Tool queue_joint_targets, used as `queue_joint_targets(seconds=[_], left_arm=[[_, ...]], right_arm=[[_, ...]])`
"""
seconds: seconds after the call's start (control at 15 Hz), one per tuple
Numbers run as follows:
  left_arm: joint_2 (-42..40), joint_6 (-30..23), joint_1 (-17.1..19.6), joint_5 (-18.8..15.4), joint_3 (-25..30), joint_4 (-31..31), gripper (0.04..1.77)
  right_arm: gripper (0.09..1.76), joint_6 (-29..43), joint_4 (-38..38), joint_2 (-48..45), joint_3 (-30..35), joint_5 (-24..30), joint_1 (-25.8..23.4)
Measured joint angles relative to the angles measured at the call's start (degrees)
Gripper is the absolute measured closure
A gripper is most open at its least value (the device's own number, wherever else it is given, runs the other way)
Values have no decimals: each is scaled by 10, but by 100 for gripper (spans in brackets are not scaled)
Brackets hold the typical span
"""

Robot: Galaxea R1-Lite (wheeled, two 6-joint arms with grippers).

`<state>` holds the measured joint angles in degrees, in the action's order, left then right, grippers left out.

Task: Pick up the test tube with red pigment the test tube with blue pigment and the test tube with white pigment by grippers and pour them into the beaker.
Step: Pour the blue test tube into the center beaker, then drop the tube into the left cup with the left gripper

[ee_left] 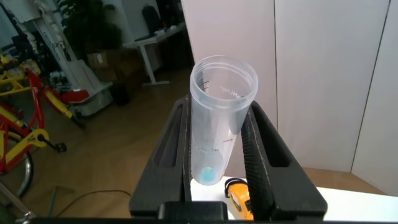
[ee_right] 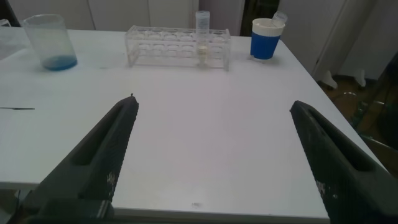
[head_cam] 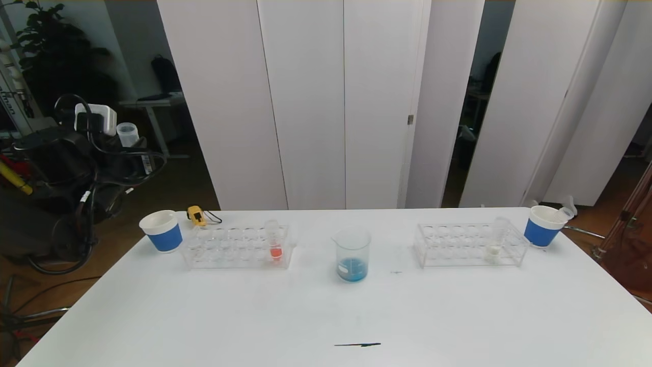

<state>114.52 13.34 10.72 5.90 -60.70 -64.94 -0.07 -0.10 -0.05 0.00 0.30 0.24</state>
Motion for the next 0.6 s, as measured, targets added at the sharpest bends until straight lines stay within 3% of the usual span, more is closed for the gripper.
queue_joint_targets(seconds=[0.33, 0.6], left_arm=[[44, -1, 22, -1, 11, -53, 124], [77, -28, 31, -3, 20, -55, 124]], right_arm=[[10, 0, 0, 0, 0, 0, 0], [10, 0, 0, 0, 0, 0, 0]])
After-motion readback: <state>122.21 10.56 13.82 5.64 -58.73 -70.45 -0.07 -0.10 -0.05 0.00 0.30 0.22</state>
